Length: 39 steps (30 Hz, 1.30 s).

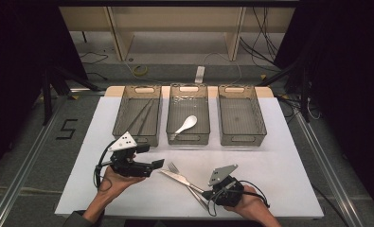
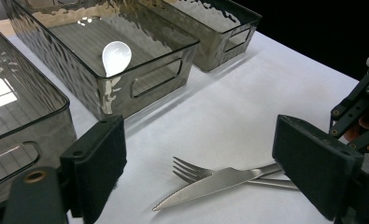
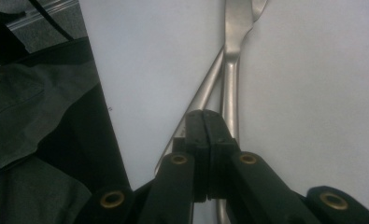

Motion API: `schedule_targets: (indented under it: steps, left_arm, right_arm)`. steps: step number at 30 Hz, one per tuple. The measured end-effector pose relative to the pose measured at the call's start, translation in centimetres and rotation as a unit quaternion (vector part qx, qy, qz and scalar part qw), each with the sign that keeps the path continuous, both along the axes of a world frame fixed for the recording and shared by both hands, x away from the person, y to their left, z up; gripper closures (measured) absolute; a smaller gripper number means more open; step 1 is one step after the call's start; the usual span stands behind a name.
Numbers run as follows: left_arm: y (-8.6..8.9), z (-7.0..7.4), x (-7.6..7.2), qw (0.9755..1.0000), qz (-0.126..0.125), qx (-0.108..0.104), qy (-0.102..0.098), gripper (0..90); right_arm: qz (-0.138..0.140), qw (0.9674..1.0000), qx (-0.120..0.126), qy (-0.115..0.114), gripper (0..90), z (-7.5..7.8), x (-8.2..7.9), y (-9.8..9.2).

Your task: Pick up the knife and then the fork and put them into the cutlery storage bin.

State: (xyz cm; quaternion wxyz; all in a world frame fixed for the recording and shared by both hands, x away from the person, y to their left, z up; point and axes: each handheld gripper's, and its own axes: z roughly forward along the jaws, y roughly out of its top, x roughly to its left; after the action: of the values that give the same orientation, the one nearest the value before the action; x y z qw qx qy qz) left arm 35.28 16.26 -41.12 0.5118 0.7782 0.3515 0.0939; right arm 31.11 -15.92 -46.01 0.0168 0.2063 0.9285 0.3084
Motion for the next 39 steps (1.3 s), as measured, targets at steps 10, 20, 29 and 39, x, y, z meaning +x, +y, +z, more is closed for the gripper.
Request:
schedule_targets:
  steps: [10, 20, 29, 39]
  left_arm:
    - [-0.1, 0.0, 0.1, 1.0000, 0.002, 0.008, -0.003, 16.7]
    - [0.6, 0.0, 0.0, 0.9996, 0.020, 0.014, -0.013, 16.6]
    - [0.8, 0.0, 0.0, 0.9993, 0.031, 0.014, -0.017, 16.6]
    - [0.8, 0.1, -0.1, 0.9991, 0.034, 0.010, -0.022, 16.3]
  right_arm:
    - [0.002, 0.9988, -0.049, -0.004, 90.0, -0.9, 0.0, 0.5]
    - [-0.017, 0.9968, -0.073, -0.026, 90.0, -0.9, 1.1, -0.1]
    - [-0.025, 0.9961, -0.079, -0.030, 90.0, -0.9, 3.2, -0.3]
    - [-0.015, 0.9958, -0.089, -0.015, 74.2, 0.6, 4.5, 0.0]
